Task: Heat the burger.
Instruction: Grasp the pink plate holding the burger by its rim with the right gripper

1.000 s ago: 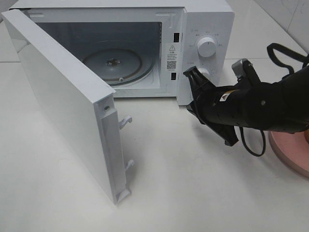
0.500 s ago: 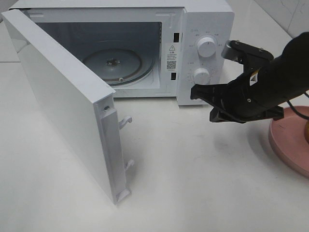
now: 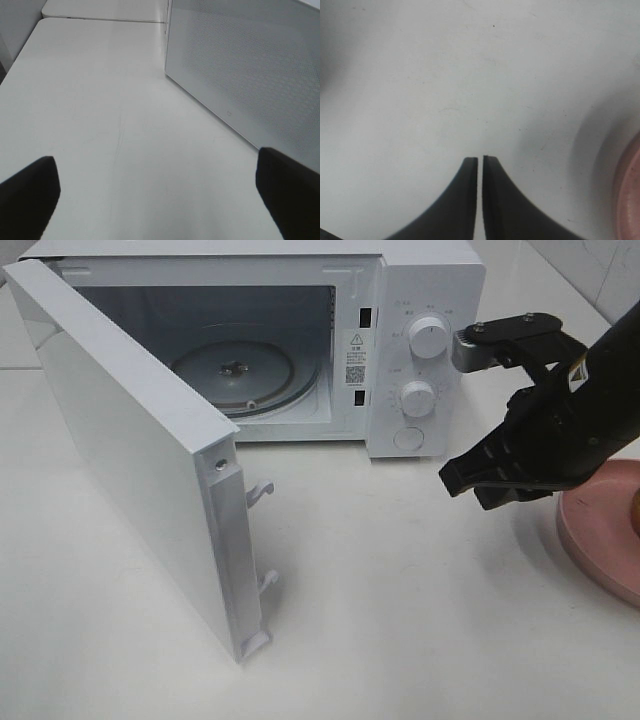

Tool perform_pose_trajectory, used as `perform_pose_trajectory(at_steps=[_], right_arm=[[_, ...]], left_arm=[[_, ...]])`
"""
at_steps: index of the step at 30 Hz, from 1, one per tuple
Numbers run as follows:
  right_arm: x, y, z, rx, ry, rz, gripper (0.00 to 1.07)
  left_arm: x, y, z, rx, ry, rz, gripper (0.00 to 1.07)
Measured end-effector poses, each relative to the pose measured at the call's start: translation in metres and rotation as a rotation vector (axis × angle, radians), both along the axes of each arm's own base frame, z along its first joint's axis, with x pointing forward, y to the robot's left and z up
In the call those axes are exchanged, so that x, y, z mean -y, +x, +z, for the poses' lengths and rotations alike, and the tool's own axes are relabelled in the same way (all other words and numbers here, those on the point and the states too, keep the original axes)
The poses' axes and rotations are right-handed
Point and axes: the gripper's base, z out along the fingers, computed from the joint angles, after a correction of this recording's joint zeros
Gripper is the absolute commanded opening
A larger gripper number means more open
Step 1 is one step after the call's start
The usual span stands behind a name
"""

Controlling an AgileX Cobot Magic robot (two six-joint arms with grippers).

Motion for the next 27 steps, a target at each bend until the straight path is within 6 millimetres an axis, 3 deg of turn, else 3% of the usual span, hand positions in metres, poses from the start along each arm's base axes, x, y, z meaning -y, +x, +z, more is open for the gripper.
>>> perform_pose_trajectory(at_steps=[5,8,9,10,11,12,13,14,15,22,27], right_arm=[[0.014,-0.002,0.007,-0.016,-0.005,-0.042,0.15],[0.026,-0.001,0.007,-0.039,-0.027,-0.071,0.28],[0.034,0.000,0.006,-0.053,-0.050,-0.088,0.42],[0.034,0.000,0.006,-0.053,-0.050,-0.088,0.42],[0.041,0.001,0.006,-0.059,-0.074,-0.098,0.52],[0.044,0.002,0.006,-0.059,-0.081,-0.106,0.71],[0.044,0.002,0.006,-0.059,-0.081,-0.106,0.71],[0.050,0.003,0.006,-0.056,-0.102,-0.111,0.82],[0.052,0.004,0.006,-0.053,-0.111,-0.114,0.99],[0.060,0.007,0.004,-0.032,-0.200,-0.085,1.02],[0.059,0.014,-0.016,-0.102,-0.216,-0.102,1.00]], left_arm=[[0.000,0.000,0.000,0.000,0.000,0.000,1.00],[0.000,0.000,0.000,0.000,0.000,0.000,1.00],[0.000,0.000,0.000,0.000,0.000,0.000,1.00],[0.000,0.000,0.000,0.000,0.000,0.000,1.00],[0.000,0.000,0.000,0.000,0.000,0.000,1.00],[0.000,0.000,0.000,0.000,0.000,0.000,1.00],[0.000,0.000,0.000,0.000,0.000,0.000,1.00],[0.000,0.000,0.000,0.000,0.000,0.000,1.00],[0.000,0.000,0.000,0.000,0.000,0.000,1.00],[0.000,0.000,0.000,0.000,0.000,0.000,1.00],[0.000,0.000,0.000,0.000,0.000,0.000,1.00]])
